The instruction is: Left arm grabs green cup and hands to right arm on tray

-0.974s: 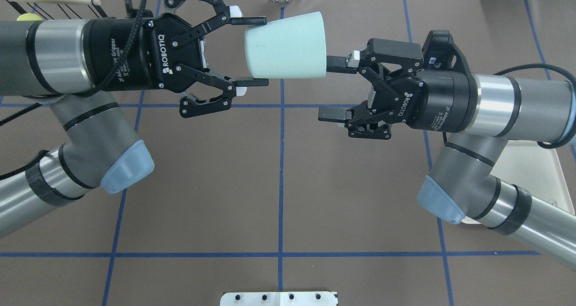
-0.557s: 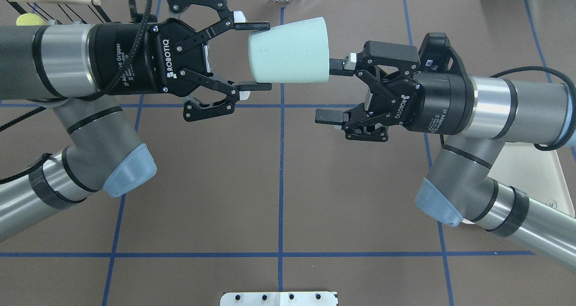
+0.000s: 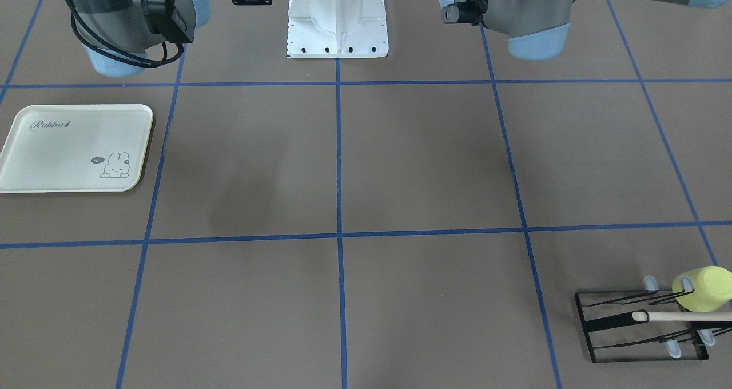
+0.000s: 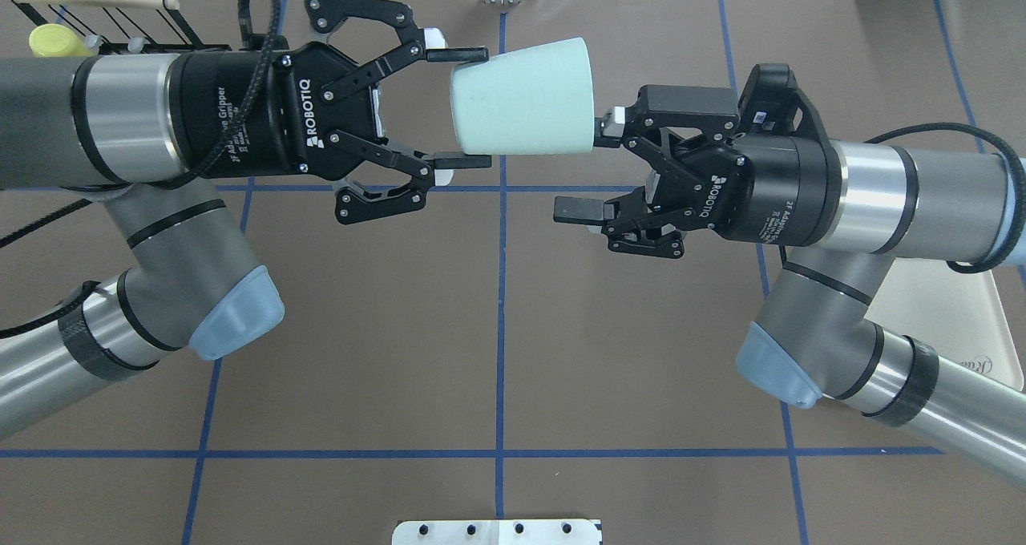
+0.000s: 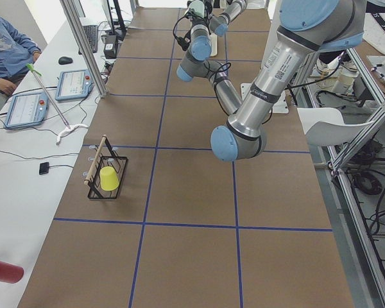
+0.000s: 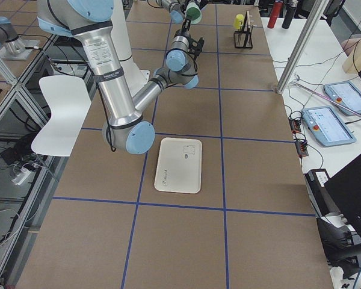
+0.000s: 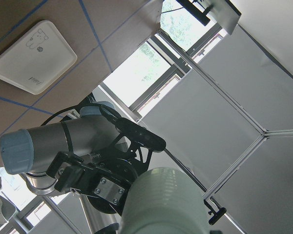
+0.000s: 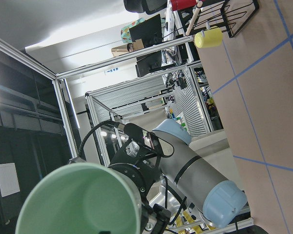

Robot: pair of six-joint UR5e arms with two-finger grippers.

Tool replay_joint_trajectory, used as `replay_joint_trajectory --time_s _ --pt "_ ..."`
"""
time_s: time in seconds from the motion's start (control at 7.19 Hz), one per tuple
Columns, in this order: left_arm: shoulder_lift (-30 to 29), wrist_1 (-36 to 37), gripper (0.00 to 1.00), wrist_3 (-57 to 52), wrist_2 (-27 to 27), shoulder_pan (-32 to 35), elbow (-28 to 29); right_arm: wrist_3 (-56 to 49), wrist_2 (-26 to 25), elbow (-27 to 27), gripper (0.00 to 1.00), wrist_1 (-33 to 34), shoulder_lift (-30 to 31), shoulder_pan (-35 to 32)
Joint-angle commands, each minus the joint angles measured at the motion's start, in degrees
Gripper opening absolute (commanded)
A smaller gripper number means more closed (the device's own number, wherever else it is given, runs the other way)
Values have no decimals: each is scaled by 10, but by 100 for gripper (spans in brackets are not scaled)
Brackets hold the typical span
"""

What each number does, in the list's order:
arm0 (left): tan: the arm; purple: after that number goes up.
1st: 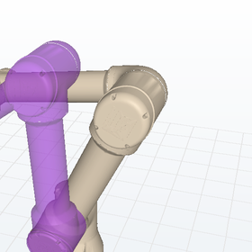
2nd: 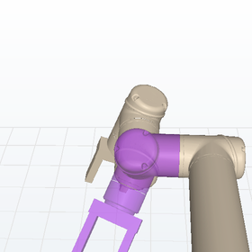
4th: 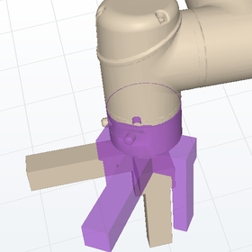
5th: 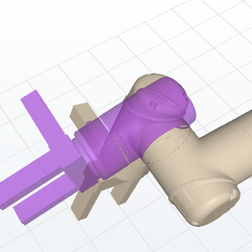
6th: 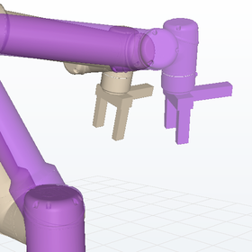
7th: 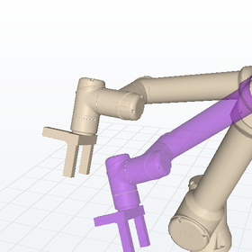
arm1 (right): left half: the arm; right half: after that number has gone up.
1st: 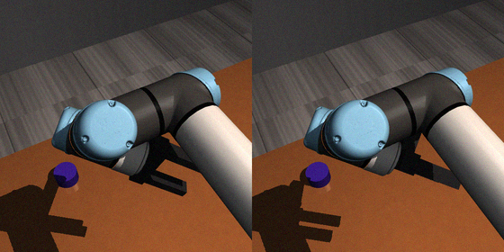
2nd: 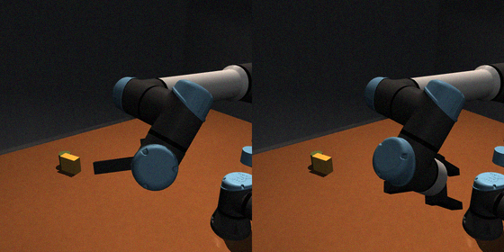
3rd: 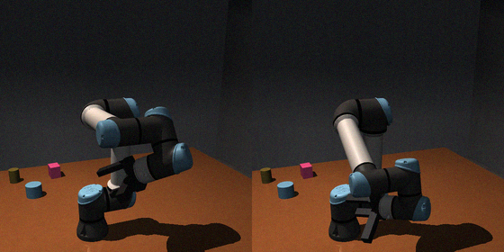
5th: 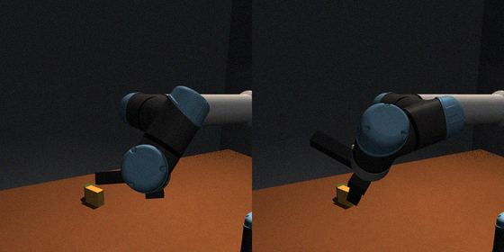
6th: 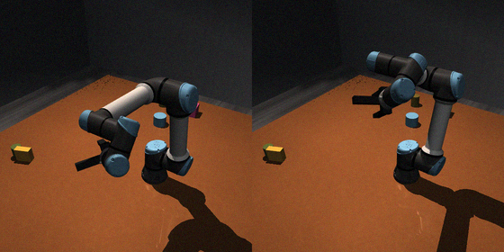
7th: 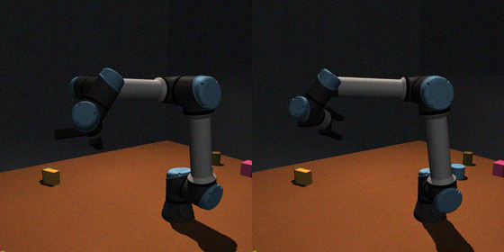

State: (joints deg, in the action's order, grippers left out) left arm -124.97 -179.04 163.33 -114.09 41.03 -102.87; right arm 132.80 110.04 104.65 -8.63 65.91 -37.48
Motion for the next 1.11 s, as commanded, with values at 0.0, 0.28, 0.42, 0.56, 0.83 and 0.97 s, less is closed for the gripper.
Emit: replay_joint_trajectory --time_s 0.0,0.28,0.42,0.56,0.83,0.97 --pt "0 -1 0 -1 0 -3 2 0 0 0 58 -1 -3 1" --pt "1 -1 0 -4 0 -3 6 0 -3 0 52 -1 -3 2" --pt "1 -1 0 -5 0 -3 6 0 -3 0 49 -1 -4 2" --pt "2 -1 0 -5 0 -4 7 0 -3 0 44 -1 -4 2" --pt "2 -1 0 -6 0 -4 7 0 -3 0 23 -1 -4 3" --pt "2 0 1 -6 0 -9 7 0 -3 0 6 -1 -4 4"
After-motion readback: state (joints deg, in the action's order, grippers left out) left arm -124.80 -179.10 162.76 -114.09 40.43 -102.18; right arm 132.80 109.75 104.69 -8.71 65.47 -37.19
